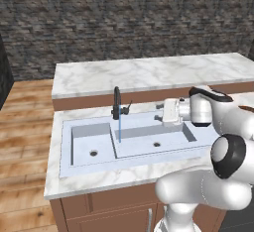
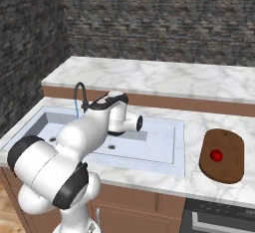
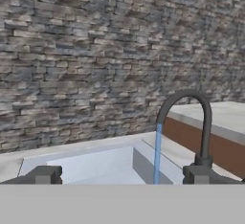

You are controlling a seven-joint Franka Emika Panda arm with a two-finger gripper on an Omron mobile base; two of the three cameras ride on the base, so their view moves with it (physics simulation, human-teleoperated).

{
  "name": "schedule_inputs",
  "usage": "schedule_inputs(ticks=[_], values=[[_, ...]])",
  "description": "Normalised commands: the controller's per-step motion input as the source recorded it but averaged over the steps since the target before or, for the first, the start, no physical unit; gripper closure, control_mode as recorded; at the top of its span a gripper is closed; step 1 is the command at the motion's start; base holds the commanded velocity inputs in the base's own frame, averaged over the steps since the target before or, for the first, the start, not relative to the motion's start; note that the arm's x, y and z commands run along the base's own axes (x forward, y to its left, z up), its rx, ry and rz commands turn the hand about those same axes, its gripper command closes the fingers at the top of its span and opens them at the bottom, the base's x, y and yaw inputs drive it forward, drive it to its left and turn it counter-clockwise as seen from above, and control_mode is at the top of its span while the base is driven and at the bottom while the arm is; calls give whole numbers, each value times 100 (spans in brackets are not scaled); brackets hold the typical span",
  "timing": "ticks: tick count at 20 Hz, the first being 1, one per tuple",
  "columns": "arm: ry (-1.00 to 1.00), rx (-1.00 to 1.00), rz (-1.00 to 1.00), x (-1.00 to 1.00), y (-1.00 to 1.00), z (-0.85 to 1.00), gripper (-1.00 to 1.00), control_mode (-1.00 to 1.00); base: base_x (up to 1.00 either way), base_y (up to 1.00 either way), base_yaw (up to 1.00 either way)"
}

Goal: Pick the apple from the sink and place it on the cutting board to airdry. Then turn off the sink faucet.

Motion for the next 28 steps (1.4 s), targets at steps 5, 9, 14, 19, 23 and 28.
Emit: schedule_inputs(ticks=[5,9,14,19,23,28], values=[[3,0,4,31,0,-9,-100,-100,0,0,0],[3,0,4,20,0,-20,-100,-100,0,0,0],[1,0,3,7,1,-23,-100,-100,0,0,0],[0,0,3,5,6,-13,-100,-100,0,0,0],[0,0,4,13,13,-4,-100,-100,0,0,0],[0,0,5,18,9,0,-100,-100,0,0,0]])
